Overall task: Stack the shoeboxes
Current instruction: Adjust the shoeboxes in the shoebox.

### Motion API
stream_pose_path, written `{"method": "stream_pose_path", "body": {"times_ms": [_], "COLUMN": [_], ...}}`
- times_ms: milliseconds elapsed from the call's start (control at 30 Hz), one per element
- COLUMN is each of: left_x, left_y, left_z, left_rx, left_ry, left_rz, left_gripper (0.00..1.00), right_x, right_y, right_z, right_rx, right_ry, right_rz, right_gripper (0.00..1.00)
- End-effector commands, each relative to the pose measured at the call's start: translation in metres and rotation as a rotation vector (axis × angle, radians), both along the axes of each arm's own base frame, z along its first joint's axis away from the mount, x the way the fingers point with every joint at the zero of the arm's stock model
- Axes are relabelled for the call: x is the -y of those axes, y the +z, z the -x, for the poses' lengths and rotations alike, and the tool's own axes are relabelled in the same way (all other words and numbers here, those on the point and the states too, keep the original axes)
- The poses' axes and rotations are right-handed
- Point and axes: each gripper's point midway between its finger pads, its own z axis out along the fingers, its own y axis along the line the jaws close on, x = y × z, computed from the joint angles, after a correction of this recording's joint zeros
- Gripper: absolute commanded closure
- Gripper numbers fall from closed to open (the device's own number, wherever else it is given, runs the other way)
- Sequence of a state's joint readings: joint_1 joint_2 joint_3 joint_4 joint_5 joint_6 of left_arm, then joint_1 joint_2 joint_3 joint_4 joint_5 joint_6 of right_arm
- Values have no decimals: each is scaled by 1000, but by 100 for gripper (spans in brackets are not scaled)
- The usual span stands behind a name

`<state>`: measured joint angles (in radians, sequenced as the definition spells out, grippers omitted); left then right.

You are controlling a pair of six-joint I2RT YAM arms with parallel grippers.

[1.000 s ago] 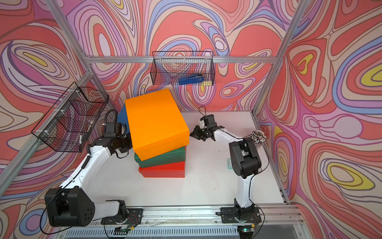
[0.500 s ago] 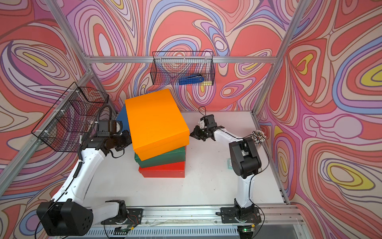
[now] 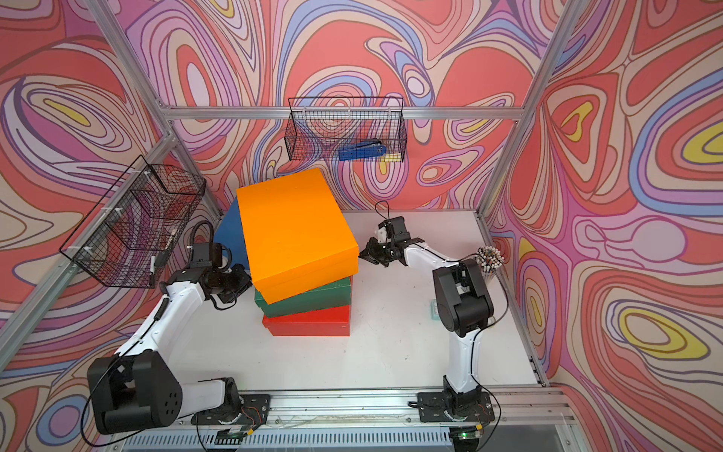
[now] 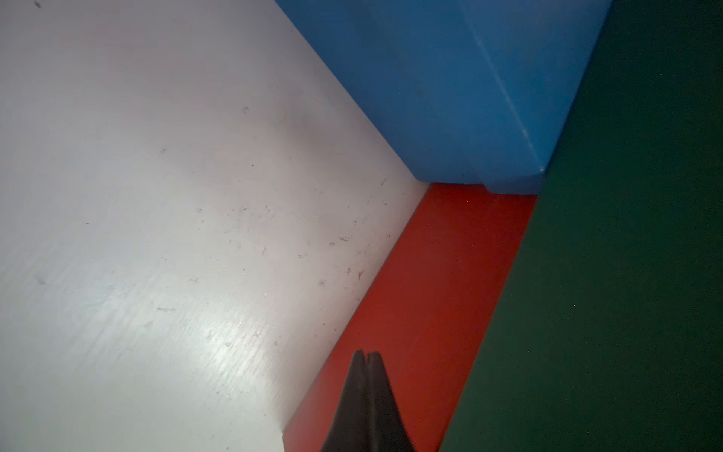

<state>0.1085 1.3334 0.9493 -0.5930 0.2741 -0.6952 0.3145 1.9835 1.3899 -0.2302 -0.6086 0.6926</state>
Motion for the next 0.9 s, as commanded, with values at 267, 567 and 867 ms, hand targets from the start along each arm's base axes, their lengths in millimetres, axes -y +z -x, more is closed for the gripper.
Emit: {"method": "stream_pose_path", "body": {"times_ms": [267, 567, 867], "left_x": [44, 87, 128], "left_y": [-35, -37, -37], "left_z": [-34, -48, -66], "left_rx": [-22, -21, -13], "left_ry": [-61, -141, -206], "left_rz": [57, 56, 61], "left_gripper": [100, 100, 100], "right_x": [-10, -5, 27], "right_y": [-10, -11, 0], "right_z": [6, 13, 16], "right_rx": [-28, -35, -12], "right_ry": [15, -3, -61], "right_rz": [-44, -43, -20], "right_gripper": [100, 100, 100]}}
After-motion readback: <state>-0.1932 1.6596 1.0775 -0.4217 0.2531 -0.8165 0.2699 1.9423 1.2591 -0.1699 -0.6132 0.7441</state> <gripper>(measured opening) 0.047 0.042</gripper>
